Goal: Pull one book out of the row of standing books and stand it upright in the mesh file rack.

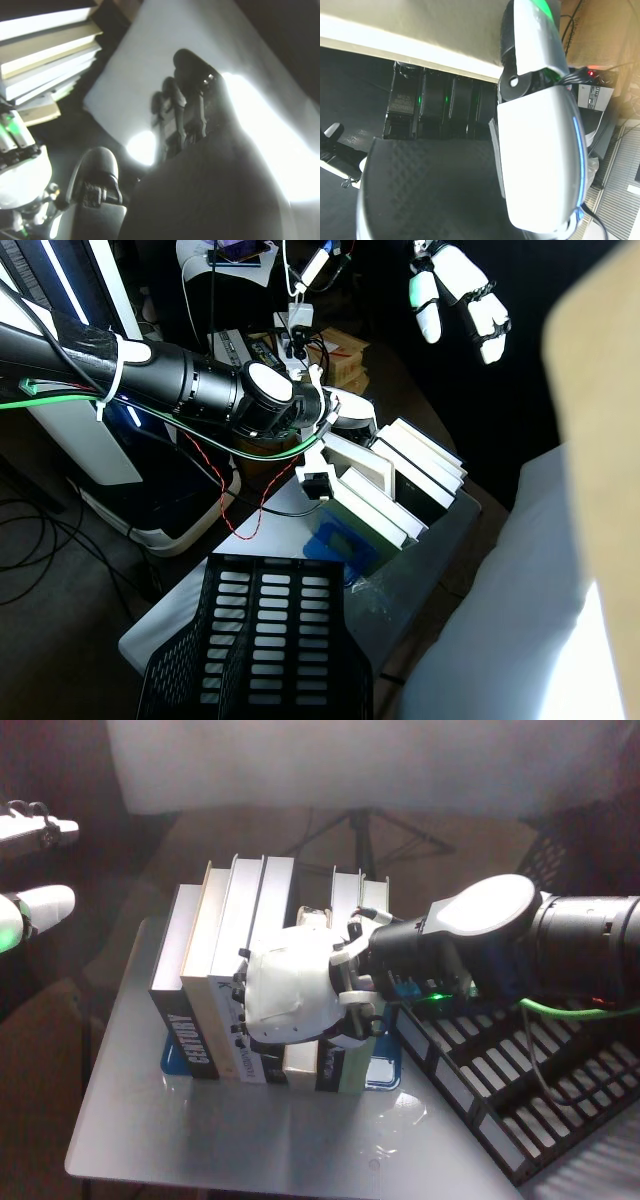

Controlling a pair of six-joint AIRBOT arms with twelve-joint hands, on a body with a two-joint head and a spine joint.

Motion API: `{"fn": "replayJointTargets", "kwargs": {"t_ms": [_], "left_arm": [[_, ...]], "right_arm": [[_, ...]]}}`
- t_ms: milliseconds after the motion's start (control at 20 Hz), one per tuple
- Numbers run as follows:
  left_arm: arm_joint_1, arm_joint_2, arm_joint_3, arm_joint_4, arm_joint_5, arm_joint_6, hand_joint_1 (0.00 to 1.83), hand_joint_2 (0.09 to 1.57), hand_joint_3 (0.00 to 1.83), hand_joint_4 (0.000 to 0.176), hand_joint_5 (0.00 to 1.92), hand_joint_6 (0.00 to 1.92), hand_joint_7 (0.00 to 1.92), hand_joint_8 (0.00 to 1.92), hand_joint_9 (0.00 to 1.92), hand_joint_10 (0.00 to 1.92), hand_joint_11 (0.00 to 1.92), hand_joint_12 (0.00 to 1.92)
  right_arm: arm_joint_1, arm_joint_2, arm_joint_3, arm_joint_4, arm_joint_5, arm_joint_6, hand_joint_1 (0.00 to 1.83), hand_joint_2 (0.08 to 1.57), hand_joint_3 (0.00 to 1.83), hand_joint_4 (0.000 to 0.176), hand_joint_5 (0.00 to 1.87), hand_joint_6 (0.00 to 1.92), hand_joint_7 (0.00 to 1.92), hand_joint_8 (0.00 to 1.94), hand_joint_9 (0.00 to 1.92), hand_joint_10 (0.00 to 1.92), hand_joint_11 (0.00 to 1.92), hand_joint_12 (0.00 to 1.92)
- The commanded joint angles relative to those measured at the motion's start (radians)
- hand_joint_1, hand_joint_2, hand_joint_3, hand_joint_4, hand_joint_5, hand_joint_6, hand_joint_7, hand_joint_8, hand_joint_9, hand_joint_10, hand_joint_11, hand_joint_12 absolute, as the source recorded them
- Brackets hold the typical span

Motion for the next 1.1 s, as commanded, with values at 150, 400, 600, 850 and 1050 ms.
{"fn": "replayJointTargets", "kwargs": {"t_ms": [150,400,600,850,1050], "left_arm": [[-0.008,0.005,0.006,-0.024,-0.12,0.0,0.23,1.41,0.0,0.0,0.29,0.05,0.29,0.01,0.03,0.63,0.0,1.58],[-0.008,0.003,0.004,-0.023,-0.126,0.0,0.22,1.42,0.0,0.0,0.28,0.03,0.29,0.02,0.01,0.74,0.0,1.67],[-0.008,0.0,0.003,-0.025,-0.127,-0.001,0.15,1.4,0.0,0.0,0.22,0.03,0.16,0.0,0.01,0.3,0.0,1.43],[-0.007,-0.011,0.003,-0.033,-0.124,-0.002,0.22,1.35,0.0,0.0,0.14,0.08,0.11,0.02,0.04,0.04,0.0,1.66],[-0.006,-0.028,0.01,-0.037,-0.113,-0.006,0.45,1.26,0.06,0.037,0.03,0.02,0.05,0.01,0.01,0.01,0.0,1.11]], "right_arm": [[0.005,0.015,0.006,0.025,-0.012,-0.003,1.39,1.08,0.0,0.0,0.99,0.84,1.16,0.77,0.91,1.25,0.62,1.65],[0.005,0.017,0.001,0.028,-0.012,-0.003,1.39,1.09,0.0,0.0,0.99,0.8,1.12,0.84,0.89,1.3,0.62,1.68],[0.0,0.028,-0.014,0.034,-0.011,-0.003,1.39,1.08,0.0,0.0,0.98,0.83,1.15,0.8,0.89,1.27,0.57,1.68],[-0.002,0.094,-0.09,0.057,-0.002,-0.007,1.38,1.1,0.0,0.0,0.95,0.91,1.12,0.86,0.85,1.3,0.53,1.71],[0.009,0.164,-0.147,0.118,0.036,-0.023,1.39,1.08,0.0,0.0,0.98,0.86,1.14,0.8,0.9,1.26,0.61,1.67]]}}
